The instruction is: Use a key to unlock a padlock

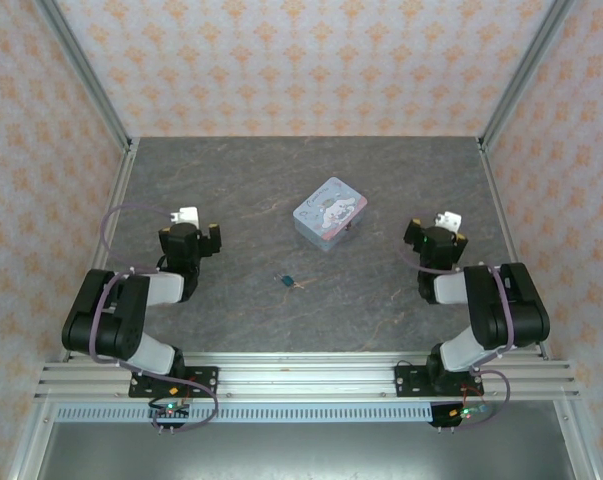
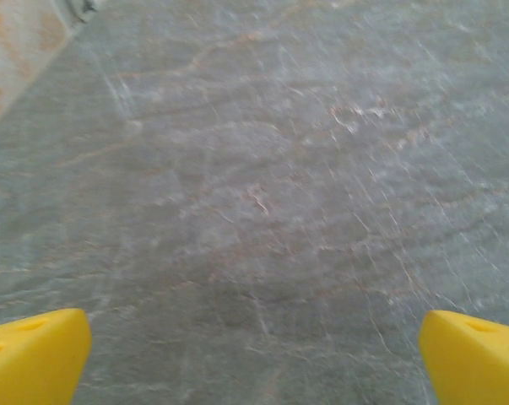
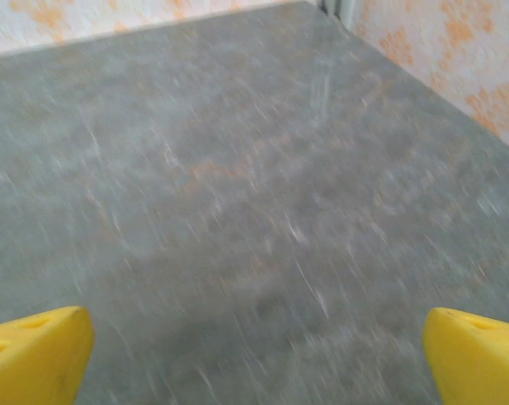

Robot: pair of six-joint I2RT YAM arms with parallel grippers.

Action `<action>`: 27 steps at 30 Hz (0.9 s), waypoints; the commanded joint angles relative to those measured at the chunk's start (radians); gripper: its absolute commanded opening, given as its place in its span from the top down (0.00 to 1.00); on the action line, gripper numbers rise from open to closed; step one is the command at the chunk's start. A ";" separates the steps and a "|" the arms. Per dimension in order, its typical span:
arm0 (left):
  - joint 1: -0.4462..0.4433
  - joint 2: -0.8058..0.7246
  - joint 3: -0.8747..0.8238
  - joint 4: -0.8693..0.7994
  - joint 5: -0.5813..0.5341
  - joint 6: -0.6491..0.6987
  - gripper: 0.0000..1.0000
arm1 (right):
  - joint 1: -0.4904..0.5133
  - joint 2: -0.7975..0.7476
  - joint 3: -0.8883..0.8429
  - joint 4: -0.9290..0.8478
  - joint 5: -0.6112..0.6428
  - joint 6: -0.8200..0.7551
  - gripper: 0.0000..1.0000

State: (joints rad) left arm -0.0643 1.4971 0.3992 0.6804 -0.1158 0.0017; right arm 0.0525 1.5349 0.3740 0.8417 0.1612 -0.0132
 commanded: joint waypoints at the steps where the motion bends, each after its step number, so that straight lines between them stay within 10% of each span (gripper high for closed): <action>1: 0.020 -0.002 0.035 0.044 0.057 0.019 0.00 | -0.021 0.006 0.037 -0.025 -0.047 -0.005 0.01; 27: 0.029 0.003 0.030 0.061 0.069 0.016 0.00 | -0.027 0.004 0.053 -0.063 -0.126 -0.031 0.01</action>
State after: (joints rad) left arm -0.0383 1.5028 0.4114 0.7082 -0.0513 0.0017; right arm 0.0353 1.5345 0.4053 0.7998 0.0586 -0.0357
